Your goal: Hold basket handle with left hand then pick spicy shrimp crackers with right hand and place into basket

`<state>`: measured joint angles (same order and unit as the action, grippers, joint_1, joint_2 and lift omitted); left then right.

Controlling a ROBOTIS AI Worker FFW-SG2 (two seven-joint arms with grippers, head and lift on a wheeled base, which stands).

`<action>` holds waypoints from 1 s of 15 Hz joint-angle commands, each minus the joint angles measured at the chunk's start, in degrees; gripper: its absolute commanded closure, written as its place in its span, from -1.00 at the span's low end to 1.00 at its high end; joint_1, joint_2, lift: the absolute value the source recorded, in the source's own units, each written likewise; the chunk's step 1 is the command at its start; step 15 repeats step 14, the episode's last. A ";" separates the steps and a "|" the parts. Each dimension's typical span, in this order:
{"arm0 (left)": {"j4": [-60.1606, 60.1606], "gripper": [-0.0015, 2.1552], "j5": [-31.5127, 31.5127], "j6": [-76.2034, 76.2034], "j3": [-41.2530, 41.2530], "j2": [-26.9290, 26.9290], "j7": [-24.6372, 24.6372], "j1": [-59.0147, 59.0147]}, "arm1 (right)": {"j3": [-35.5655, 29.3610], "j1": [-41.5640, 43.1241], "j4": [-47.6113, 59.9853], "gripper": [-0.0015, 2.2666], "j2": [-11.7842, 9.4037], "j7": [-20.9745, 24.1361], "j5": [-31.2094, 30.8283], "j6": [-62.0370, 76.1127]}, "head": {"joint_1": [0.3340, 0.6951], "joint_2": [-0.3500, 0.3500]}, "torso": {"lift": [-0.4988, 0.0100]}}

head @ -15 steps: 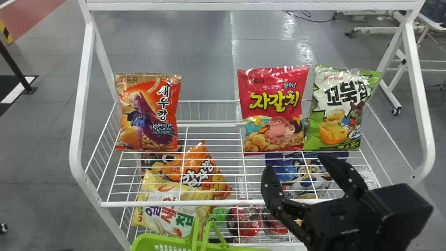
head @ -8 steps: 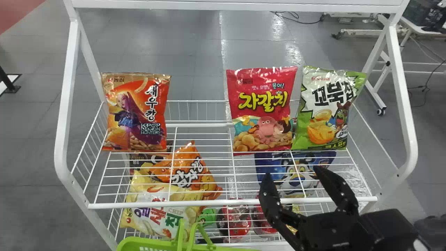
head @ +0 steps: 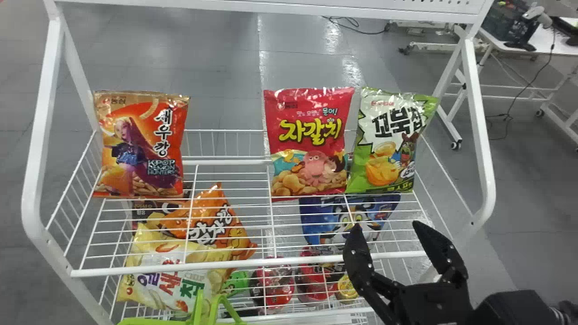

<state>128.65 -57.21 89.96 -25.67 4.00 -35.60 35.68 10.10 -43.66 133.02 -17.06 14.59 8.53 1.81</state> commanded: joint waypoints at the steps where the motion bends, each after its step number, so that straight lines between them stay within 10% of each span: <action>1: -0.06 0.76 0.08 0.07 -0.17 -0.13 0.01 0.00 | -0.43 -0.20 -0.04 -0.92 0.01 0.00 0.26 0.52 | 1.00 -0.48 | 0.81; 15: -0.59 0.76 -0.19 0.07 -1.58 -0.39 -0.52 0.09 | -1.04 -0.20 -0.04 -0.90 0.54 -0.09 -0.45 1.22 | 1.00 -0.48 | 0.81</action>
